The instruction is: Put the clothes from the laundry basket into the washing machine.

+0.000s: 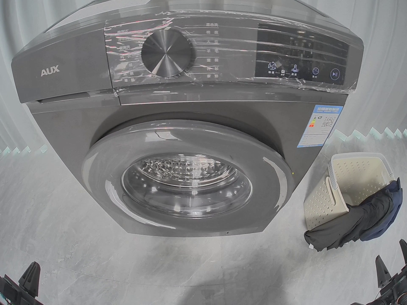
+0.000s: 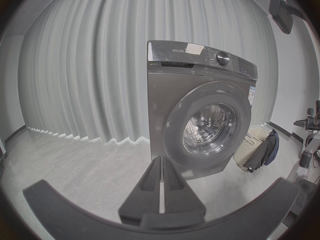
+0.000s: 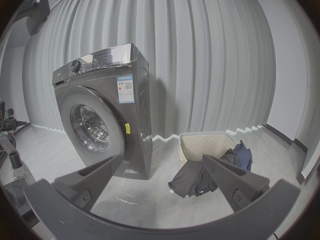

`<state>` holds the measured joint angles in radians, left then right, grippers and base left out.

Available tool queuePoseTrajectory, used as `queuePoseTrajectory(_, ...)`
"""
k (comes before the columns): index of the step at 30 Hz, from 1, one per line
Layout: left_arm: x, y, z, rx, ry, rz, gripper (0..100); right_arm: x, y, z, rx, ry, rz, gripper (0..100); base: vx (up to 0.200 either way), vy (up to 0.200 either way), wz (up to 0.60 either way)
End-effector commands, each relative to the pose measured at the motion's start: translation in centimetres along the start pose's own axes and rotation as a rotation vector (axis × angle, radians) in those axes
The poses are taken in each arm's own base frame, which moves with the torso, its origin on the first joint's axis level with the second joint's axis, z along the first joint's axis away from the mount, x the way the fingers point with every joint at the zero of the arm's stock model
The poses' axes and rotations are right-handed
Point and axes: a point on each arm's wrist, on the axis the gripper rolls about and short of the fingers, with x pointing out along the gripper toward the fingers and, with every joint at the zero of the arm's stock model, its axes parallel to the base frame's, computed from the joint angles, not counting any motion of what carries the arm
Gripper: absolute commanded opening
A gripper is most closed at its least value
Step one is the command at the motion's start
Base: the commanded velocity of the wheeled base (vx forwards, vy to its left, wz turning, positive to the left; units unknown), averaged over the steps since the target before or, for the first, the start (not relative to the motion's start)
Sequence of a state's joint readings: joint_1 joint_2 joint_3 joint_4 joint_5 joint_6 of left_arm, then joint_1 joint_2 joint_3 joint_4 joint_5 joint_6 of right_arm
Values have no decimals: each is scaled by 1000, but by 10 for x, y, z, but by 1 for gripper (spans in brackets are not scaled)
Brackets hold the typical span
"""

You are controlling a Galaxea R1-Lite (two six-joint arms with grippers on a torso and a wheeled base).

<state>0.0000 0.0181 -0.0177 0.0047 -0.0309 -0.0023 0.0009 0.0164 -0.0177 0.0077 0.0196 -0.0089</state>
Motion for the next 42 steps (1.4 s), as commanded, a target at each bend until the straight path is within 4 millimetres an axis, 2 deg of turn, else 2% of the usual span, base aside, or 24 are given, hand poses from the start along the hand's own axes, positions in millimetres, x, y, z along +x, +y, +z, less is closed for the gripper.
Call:
queuePoseTrajectory(1, 0, 0, -5, -1, -2, 0, 0, 0, 0, -4, 0, 4, 1, 100, 0, 0, 0)
queuePoseTrajectory(40, 0, 0, -5, 1, -2, 0, 0, 0, 0, -4, 6, 4, -16, 100, 0, 0, 0)
queuePoseTrajectory(42, 0, 0, -5, 4, -2, 0, 0, -2, 0, 3, 8, -39, -5, 100, 0, 0, 0)
